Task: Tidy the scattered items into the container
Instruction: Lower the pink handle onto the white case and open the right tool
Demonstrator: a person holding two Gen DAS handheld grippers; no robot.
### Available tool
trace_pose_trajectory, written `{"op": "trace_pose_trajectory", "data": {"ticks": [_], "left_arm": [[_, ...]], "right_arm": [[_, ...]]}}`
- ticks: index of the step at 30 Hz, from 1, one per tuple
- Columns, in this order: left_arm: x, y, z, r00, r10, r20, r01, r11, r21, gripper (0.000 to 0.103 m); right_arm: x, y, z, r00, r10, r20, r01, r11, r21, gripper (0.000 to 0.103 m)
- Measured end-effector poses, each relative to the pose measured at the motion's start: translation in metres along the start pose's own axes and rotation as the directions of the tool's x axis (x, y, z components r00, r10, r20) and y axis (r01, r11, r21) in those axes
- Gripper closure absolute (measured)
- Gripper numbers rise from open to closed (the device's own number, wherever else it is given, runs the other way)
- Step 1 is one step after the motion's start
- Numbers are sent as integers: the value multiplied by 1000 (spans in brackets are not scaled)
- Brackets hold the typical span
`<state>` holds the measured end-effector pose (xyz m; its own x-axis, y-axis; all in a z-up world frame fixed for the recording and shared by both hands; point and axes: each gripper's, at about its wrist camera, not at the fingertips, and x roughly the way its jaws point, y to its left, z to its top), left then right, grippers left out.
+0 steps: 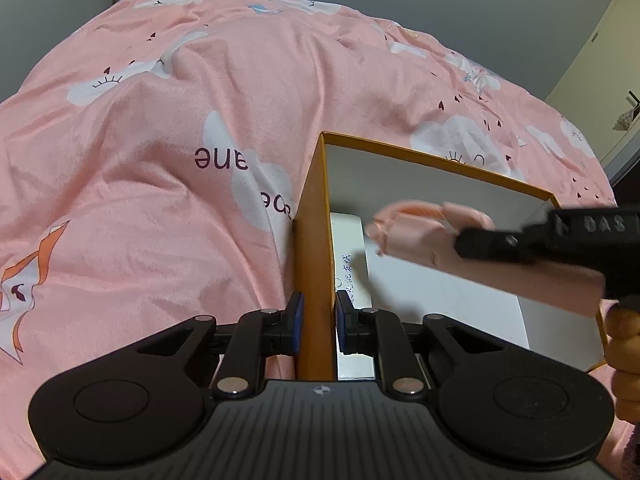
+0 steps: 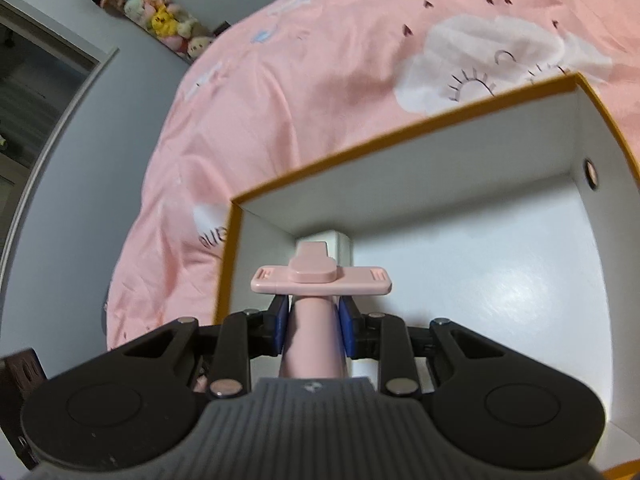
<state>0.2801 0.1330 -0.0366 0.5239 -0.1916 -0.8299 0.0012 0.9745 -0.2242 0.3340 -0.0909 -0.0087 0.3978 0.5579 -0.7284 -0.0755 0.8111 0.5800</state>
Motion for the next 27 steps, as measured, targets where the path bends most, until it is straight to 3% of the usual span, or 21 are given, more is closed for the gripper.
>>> {"op": "trace_pose_trajectory", "data": {"ticks": [8,17,27], "left_arm": [[1,4,-1,1000,-21,-2,21,1000,-13,84],[4,7,-2,999,-40,-3,39,999,-24,85],[7,7,-2,1000,-29,-9,28,999,-23,85]], "right_arm": [[37,22,0,998,-8,70,10,1000,-23,74],[65,14,-12,999,21,-47,-19,998,54,74],[90,13,-23,992,34,-120,-23,996,91,73]]}}
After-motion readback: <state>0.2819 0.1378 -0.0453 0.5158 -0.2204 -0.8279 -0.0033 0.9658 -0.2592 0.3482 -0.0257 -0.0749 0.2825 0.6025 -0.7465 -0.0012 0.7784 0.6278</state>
